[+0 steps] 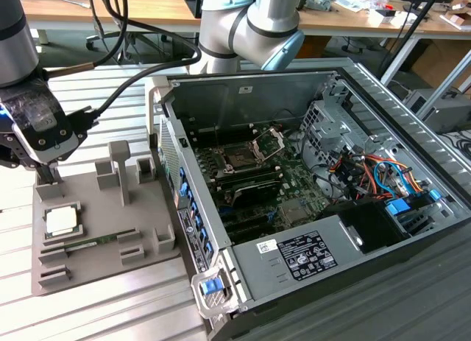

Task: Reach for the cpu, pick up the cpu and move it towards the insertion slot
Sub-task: 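Pick up the cpu and move it towards the insertion slot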

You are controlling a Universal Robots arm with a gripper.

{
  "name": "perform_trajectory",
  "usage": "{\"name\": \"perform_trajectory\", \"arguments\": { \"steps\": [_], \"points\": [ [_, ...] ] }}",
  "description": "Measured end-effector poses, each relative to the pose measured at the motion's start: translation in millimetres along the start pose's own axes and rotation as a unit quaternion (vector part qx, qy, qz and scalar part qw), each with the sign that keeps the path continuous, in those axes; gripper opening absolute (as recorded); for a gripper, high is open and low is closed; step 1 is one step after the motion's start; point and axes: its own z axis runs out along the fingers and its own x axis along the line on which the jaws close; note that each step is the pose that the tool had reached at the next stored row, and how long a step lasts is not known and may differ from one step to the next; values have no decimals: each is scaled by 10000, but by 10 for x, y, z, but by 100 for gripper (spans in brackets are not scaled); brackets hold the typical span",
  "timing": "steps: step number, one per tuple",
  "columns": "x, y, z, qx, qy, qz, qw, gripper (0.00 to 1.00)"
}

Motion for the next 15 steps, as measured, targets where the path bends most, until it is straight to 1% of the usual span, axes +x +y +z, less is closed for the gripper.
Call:
{"name": "perform_trajectory", "arguments": {
  "steps": [15],
  "points": [
    [1, -1, 33, 0, 0, 0, 10000, 11]
  ]
}}
